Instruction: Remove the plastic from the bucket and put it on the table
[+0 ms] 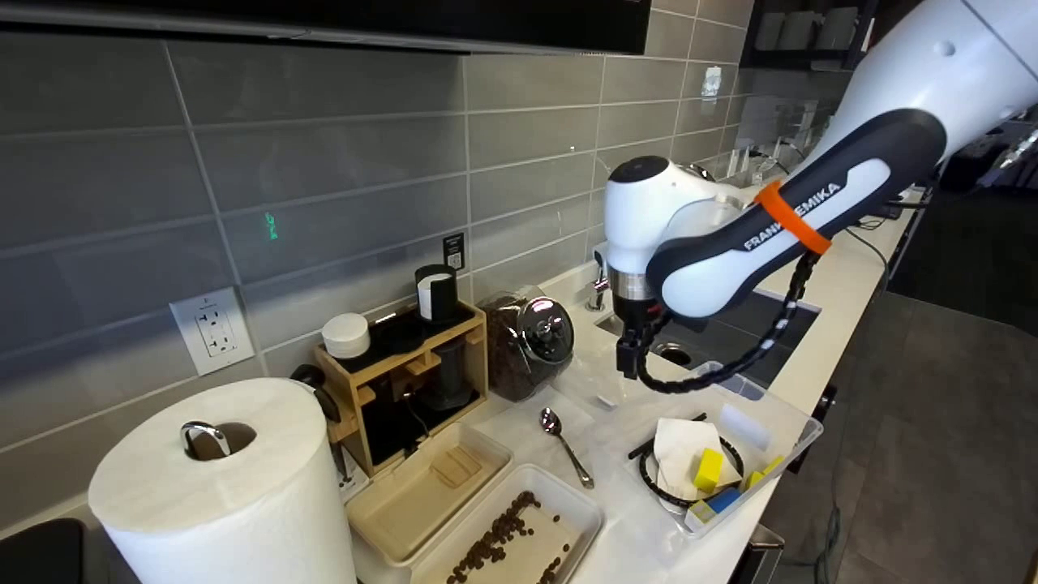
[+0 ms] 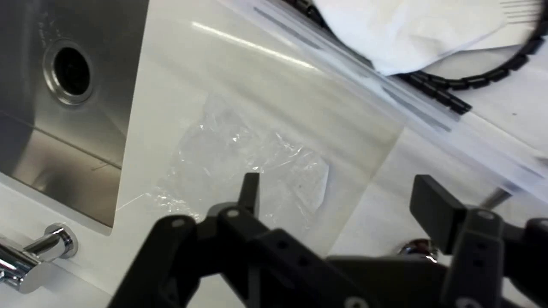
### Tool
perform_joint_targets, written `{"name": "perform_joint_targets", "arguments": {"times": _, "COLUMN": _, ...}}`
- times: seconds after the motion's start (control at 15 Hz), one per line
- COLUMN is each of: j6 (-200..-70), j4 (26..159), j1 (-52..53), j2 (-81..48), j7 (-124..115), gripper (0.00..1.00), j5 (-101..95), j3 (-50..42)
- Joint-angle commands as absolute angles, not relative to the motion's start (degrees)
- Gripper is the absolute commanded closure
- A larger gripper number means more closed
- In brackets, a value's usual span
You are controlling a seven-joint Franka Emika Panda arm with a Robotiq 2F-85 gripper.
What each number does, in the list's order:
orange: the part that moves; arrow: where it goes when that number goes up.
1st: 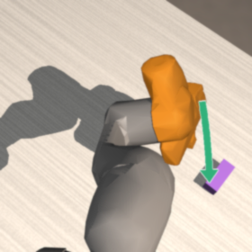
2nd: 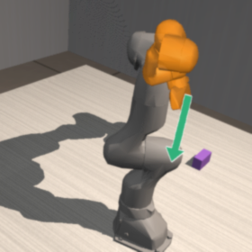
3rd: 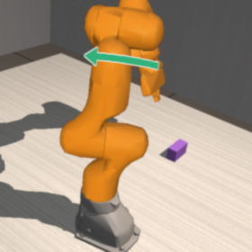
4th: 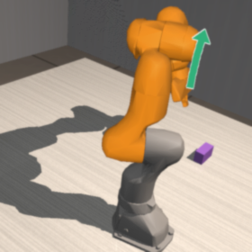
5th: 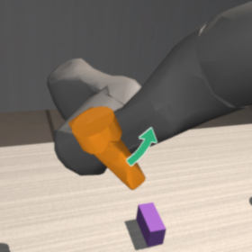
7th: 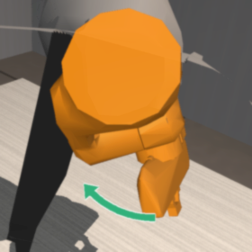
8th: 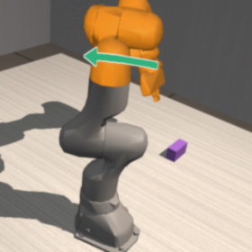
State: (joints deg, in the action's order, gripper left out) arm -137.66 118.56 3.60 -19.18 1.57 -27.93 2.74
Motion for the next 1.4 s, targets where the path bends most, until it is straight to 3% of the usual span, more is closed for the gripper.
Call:
{"name": "perform_joint_targets", "arguments": {"times": 0.0, "j6": -134.58, "j4": 124.51, "j1": -1.22, "j2": -9.82, "j7": 10.5, "gripper": 0.0, "j5": -12.0, "j3": 6.2}}
{"name": "perform_joint_targets", "arguments": {"times": 0.27, "j6": -137.49, "j4": 130.72, "j1": -5.84, "j2": -2.85, "j7": 22.16, "gripper": 0.0, "j5": 6.28, "j3": 9.06}}
{"name": "perform_joint_targets", "arguments": {"times": 0.53, "j6": -133.81, "j4": 136.72, "j1": -3.04, "j2": 5.57, "j7": 31.5, "gripper": 0.0, "j5": 18.07, "j3": 4.35}}
{"name": "perform_joint_targets", "arguments": {"times": 1.0, "j6": -125.06, "j4": 141.93, "j1": -0.78, "j2": 22.42, "j7": 26.94, "gripper": 0.0, "j5": 17.36, "j3": -1.54}}
{"name": "perform_joint_targets", "arguments": {"times": 1.33, "j6": -123.7, "j4": 139.93, "j1": -0.08, "j2": 23.82, "j7": 23.1, "gripper": 0.0, "j5": 14.59, "j3": -3.57}}
